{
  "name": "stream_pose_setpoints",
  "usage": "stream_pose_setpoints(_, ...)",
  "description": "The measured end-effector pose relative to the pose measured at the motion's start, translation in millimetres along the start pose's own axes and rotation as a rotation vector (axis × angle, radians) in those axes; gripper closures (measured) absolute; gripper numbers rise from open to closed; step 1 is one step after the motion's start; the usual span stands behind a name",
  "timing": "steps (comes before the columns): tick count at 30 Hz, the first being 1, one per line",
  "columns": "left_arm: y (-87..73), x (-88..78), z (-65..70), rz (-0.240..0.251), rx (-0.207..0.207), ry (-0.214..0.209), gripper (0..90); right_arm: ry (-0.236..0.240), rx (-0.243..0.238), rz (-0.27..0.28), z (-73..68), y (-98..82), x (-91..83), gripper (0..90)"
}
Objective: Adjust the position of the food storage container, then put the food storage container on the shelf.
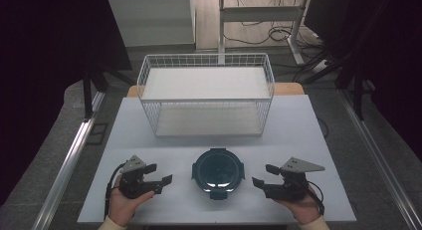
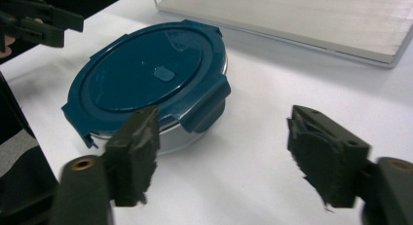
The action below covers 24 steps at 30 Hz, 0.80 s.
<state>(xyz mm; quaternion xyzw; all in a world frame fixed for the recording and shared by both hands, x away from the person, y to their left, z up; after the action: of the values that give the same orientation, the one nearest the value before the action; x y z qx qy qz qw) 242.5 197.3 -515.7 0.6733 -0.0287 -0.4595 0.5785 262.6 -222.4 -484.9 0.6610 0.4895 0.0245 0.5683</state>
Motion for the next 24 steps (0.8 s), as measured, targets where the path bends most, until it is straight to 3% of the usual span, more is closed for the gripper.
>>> stream_pose_setpoints(11,3.1,-1.5,2.4,0.01,-0.002,-0.008,21.2,-0.014,0.037,0.049,7.1,0.0,-5.5,21.3)
stream_pose_setpoints(15,6.2,-2.9,4.2,0.016,-0.018,-0.001,18.4,-0.007,0.042,0.03,3.0,-0.4,-4.3,18.6)
stream_pose_setpoints(19,10.3,-1.6,6.4,0.008,-0.042,-0.037,16.2,0.002,0.038,0.011,-1.8,-1.3,-1.5,16.5)
stream_pose_setpoints(24,14.1,-1.0,8.5,-0.002,-0.052,-0.056,14.8,0.007,0.071,-0.01,-1.4,-0.3,2.3,14.8)
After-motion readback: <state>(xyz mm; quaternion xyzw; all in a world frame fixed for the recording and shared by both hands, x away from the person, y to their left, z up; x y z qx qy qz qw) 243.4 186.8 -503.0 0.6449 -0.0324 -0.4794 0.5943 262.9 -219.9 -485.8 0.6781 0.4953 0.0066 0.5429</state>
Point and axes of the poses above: each handheld gripper's, and its own axes: x roughly forward along the jaws, y roughly out of its top, z roughly to its right, the point moved 2 cm from there along x, roughly forward along the jaws, and after that the axes turned 12 degrees about x, right-handed, at the moved point
